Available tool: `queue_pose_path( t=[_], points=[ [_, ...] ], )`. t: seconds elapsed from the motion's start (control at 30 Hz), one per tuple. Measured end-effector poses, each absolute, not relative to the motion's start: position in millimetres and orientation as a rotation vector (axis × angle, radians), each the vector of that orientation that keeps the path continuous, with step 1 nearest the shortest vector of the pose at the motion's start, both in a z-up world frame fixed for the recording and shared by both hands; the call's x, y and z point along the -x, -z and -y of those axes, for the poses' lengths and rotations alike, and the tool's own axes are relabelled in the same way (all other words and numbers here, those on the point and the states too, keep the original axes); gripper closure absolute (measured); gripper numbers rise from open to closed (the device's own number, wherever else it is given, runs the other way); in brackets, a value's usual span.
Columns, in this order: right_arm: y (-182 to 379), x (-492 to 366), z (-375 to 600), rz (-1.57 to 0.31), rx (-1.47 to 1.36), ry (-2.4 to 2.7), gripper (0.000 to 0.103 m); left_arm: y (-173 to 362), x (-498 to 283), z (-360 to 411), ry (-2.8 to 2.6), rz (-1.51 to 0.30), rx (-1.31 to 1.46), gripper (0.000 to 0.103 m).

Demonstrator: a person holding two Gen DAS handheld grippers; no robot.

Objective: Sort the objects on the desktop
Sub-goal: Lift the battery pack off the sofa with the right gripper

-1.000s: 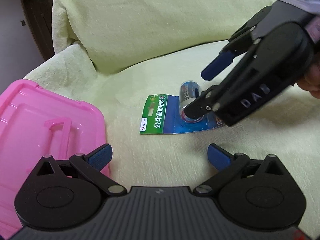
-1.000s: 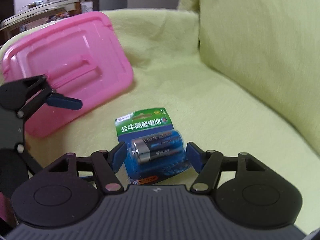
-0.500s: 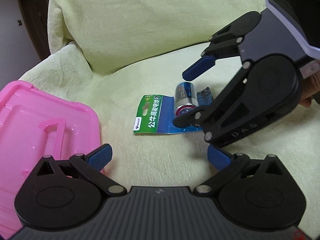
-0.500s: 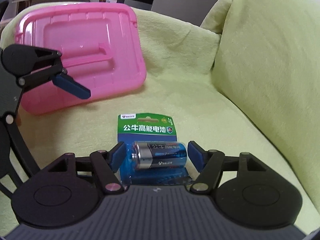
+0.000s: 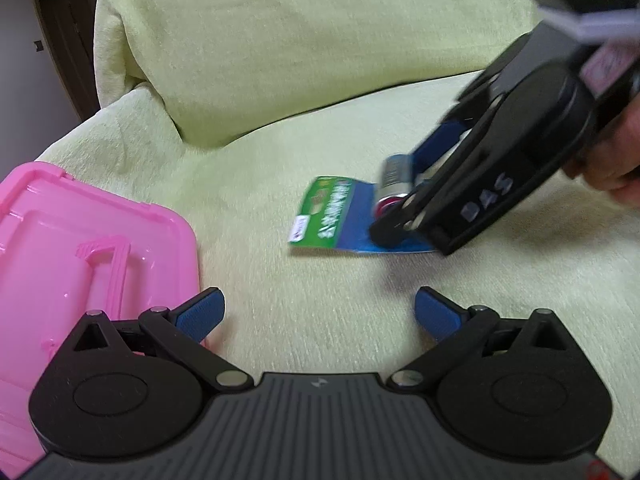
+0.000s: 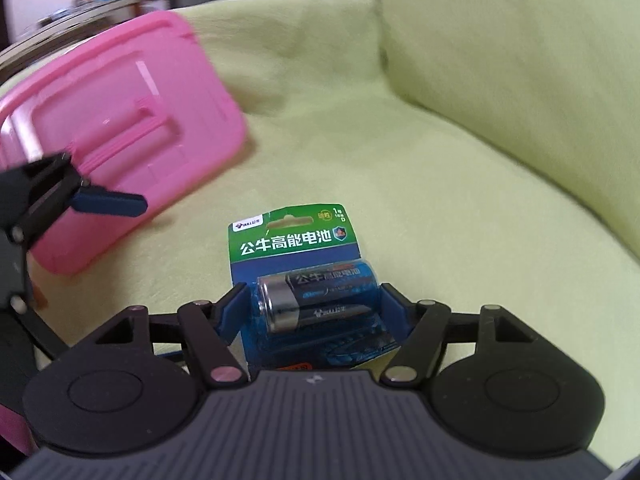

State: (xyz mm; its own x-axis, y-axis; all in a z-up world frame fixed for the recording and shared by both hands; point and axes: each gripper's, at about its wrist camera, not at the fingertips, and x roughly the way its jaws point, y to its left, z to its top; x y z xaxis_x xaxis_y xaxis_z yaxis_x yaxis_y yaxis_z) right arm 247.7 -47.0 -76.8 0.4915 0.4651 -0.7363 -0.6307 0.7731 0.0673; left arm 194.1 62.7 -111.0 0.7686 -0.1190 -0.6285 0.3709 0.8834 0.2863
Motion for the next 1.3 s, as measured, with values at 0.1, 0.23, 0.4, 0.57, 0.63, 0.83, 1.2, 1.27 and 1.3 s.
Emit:
queue_pose_path(
  t=[0.1, 0.23, 0.4, 0.57, 0.63, 0.83, 1.2, 1.27, 1.3],
  points=[
    [74, -239, 48, -0.839, 0.202, -0.675, 0.037, 111, -193, -62, 0.275, -0.643, -0.417, 0.001],
    [82, -231, 41, -0.775, 0.306, -0.707, 0.037, 111, -193, -61, 0.283, -0.642, -0.419, 0.001],
    [85, -231, 37, -0.764, 0.344, -0.719, 0.038, 110, -194, -61, 0.285, -0.645, -0.419, 0.001],
    [86, -233, 38, -0.772, 0.33, -0.721, 0.038, 111, -194, -60, 0.281, -0.645, -0.42, 0.001],
    [86, -234, 38, -0.773, 0.326, -0.722, 0.038, 111, -194, -60, 0.28, -0.645, -0.42, 0.001],
    [87, -236, 37, -0.773, 0.315, -0.723, 0.038, 110, -194, -58, 0.281, -0.646, -0.422, 0.001],
    [86, -241, 36, -0.772, 0.275, -0.715, 0.04, 111, -194, -57, 0.281, -0.643, -0.427, 0.001],
    [83, -243, 40, -0.781, 0.247, -0.699, 0.043, 111, -194, -57, 0.282, -0.64, -0.427, 0.001],
    [82, -245, 42, -0.783, 0.232, -0.696, 0.044, 111, -194, -57, 0.282, -0.639, -0.426, 0.001]
  ],
)
